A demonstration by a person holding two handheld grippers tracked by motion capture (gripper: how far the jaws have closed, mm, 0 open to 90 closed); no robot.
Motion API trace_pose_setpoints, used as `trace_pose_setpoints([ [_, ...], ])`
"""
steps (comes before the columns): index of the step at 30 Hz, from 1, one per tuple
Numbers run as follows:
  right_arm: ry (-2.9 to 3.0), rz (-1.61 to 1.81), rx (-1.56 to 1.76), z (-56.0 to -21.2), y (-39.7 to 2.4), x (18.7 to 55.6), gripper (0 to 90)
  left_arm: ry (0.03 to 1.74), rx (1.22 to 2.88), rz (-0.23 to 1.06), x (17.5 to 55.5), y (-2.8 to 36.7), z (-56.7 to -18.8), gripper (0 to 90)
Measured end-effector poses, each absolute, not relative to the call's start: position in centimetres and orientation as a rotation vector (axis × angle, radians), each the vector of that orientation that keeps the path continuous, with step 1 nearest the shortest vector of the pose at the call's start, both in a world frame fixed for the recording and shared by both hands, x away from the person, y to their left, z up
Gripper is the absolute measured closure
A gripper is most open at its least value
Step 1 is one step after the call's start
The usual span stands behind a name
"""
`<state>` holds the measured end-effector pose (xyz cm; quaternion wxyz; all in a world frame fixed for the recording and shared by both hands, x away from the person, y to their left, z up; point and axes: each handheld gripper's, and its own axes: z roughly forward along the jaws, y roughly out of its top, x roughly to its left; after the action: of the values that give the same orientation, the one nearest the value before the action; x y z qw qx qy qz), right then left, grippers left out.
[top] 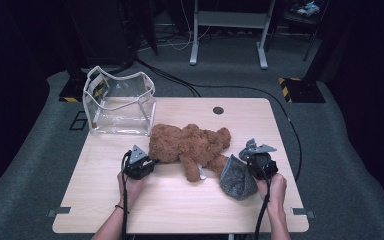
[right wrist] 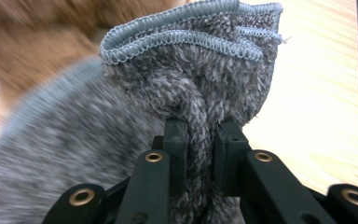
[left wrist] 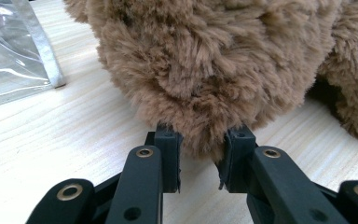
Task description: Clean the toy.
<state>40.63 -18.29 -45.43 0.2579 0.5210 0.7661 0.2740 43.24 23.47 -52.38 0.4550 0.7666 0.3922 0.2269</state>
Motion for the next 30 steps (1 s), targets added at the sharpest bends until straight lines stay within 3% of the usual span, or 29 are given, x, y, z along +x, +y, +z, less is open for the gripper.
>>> trace_pose_setpoints([
  [5,2.147,0.801,1.338,-44.4,-15.1,42.0,77.4,0.967,1.891,0.561,43.2,23.5,-52.4,72.8],
  [11,2.248,0.758,1.321,-46.5,-12.0,44.1,76.7,0.967,1.891,0.561,43.2,23.5,-52.4,72.8],
  [19,2.276,0.757,1.303,-45.1,-13.3,43.0,75.9,0.968,1.892,0.562,43.2,23.4,-52.4,72.8],
  [25,2.316,0.654,1.296,-46.4,-14.4,42.7,76.9,0.966,1.887,0.567,43.3,23.5,-52.4,72.7],
  [30,2.18,0.62,1.371,-46.0,-17.8,41.9,76.9,0.967,1.888,0.564,43.2,23.6,-52.4,71.2],
])
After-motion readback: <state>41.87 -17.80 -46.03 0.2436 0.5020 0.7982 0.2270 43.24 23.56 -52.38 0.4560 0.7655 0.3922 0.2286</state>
